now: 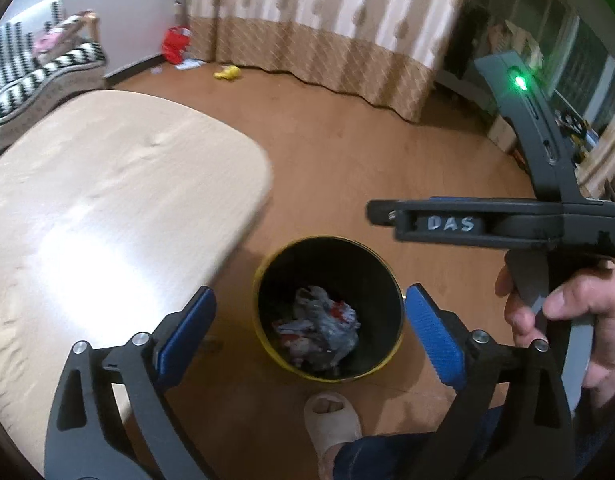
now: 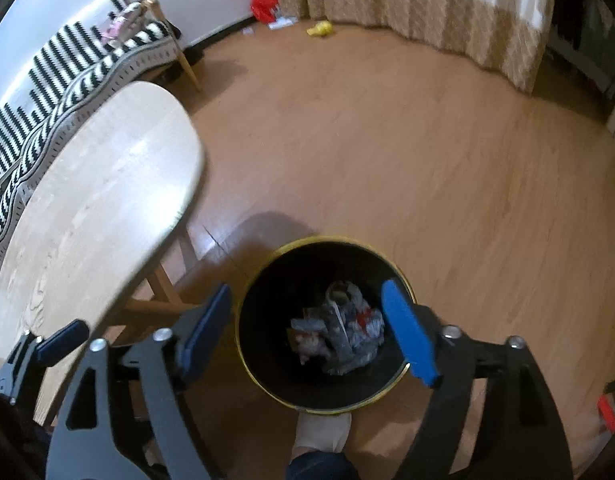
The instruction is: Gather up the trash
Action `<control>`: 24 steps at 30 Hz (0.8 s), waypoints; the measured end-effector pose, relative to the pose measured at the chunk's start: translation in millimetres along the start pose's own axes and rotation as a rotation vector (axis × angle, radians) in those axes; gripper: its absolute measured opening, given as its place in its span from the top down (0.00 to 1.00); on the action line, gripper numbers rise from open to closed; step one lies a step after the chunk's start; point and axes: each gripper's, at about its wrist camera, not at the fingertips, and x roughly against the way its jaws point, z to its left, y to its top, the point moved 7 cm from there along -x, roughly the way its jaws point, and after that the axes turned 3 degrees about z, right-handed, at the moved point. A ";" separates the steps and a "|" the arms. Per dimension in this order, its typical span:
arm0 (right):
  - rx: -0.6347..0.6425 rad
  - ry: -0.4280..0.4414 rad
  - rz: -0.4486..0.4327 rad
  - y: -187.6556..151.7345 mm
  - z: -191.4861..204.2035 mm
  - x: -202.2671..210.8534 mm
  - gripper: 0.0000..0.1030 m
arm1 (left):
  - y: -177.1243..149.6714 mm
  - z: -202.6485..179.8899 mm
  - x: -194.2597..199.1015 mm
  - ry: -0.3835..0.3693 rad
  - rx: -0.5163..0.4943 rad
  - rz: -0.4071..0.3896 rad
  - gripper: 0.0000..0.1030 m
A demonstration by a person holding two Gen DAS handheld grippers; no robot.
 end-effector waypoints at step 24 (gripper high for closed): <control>0.669 0.366 -0.146 -102.2 433.4 66.3 0.10 | -202.7 343.7 302.0 0.743 0.640 -0.166 0.06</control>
